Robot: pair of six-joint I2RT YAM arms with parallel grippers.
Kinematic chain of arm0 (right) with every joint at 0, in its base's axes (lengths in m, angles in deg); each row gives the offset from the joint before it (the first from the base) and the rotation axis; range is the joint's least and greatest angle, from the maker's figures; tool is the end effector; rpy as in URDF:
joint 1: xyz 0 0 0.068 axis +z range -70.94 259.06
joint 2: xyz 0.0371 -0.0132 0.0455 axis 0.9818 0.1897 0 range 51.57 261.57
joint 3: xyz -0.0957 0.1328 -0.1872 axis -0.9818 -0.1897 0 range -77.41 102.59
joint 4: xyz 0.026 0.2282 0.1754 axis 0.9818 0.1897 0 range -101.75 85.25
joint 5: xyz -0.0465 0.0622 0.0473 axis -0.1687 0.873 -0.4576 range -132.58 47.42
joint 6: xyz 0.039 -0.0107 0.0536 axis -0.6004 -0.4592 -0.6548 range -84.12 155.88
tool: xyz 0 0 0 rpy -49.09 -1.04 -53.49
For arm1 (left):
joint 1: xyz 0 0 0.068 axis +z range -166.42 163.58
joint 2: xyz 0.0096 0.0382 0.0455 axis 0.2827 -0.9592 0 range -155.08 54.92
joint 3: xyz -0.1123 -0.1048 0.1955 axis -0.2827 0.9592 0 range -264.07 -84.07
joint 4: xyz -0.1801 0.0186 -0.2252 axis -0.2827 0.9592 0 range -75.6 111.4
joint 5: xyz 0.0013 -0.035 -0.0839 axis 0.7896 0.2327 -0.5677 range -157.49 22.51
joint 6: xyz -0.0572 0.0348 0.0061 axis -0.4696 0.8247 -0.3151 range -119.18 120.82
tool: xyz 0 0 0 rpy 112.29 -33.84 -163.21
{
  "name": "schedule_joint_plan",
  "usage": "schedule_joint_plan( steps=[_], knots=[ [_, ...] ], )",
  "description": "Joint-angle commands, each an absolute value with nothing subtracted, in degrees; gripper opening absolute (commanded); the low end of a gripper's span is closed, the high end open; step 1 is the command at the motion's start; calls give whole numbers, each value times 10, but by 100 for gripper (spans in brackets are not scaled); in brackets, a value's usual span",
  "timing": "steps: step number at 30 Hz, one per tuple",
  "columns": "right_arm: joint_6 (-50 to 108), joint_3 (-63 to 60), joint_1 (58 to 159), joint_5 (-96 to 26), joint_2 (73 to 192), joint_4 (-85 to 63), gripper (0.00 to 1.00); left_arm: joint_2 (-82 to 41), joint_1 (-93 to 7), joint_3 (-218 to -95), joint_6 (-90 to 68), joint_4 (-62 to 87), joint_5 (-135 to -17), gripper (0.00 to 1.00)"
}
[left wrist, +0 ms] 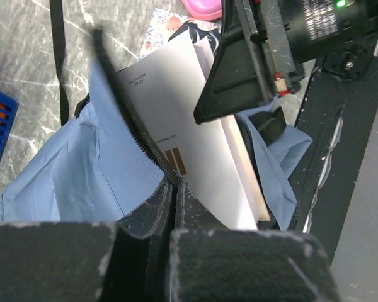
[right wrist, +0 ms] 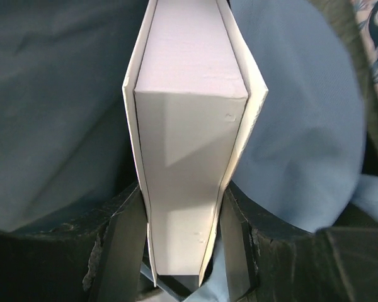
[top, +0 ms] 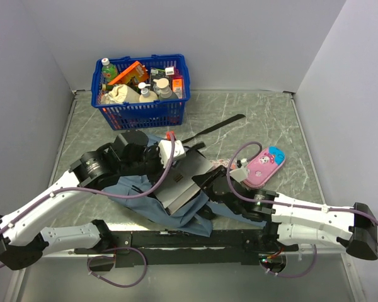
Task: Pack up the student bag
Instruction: Place the book in the student bag.
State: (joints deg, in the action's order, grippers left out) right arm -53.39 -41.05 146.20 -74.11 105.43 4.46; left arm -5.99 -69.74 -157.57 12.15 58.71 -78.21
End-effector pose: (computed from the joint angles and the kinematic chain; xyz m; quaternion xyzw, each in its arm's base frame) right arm 0.1261 0.2271 0.2149 0.2887 0.8082 0.3954 0.3273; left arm 0.1509 -0.2193 0.3740 0.5034 0.7105 -0.2498 0.4235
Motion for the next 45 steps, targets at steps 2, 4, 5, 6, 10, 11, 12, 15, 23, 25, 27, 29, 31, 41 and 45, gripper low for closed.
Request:
schedule_joint_plan(
  steps=[2, 4, 5, 6, 10, 11, 12, 15, 23, 25, 27, 29, 31, 41, 45],
  knots=[
    [-633, -423, 1467, -810, 1061, -56, 17, -20, -690, -1580, 125, 521, -852, 1],
    [-619, -422, 1470, -833, 1064, -111, 16, -13, -686, -1579, 128, 526, -873, 1],
    [-614, -417, 1470, -847, 1068, -115, 16, -11, -686, -1577, 130, 536, -879, 1],
    [-610, -401, 1470, -855, 1077, -116, 15, -10, -685, -1576, 132, 539, -883, 1],
    [-601, -376, 1470, -856, 1129, -188, 15, 3, -685, -1561, 137, 561, -892, 1],
    [-598, -372, 1470, -846, 1159, -200, 15, 5, -685, -1558, 138, 568, -893, 1],
    [-598, -358, 1474, -828, 1177, -211, 15, 7, -685, -1556, 143, 569, -895, 1],
    [-587, -336, 1490, -771, 1255, -283, 15, 16, -685, -1549, 157, 569, -887, 1],
    [-498, -307, 1506, -640, 1382, -418, 12, 69, -685, -1502, 176, 545, -919, 1],
    [-467, -292, 1491, -595, 1400, -427, 14, 70, -685, -1506, 183, 560, -930, 1],
    [-417, -265, 1483, -566, 1417, -402, 19, 68, -685, -1511, 187, 568, -947, 1],
    [-381, -235, 1475, -562, 1431, -376, 27, 67, -684, -1518, 197, 585, -964, 1],
    [-363, -231, 1459, -544, 1441, -384, 39, 68, -685, -1519, 211, 607, -987, 1],
    [-272, -295, 1390, -453, 1307, -241, 76, 96, -684, -1480, 236, 627, -980, 1],
    [-212, -321, 1381, -494, 1224, -152, 40, 90, -684, -1475, 238, 620, -980, 1]
  ],
)
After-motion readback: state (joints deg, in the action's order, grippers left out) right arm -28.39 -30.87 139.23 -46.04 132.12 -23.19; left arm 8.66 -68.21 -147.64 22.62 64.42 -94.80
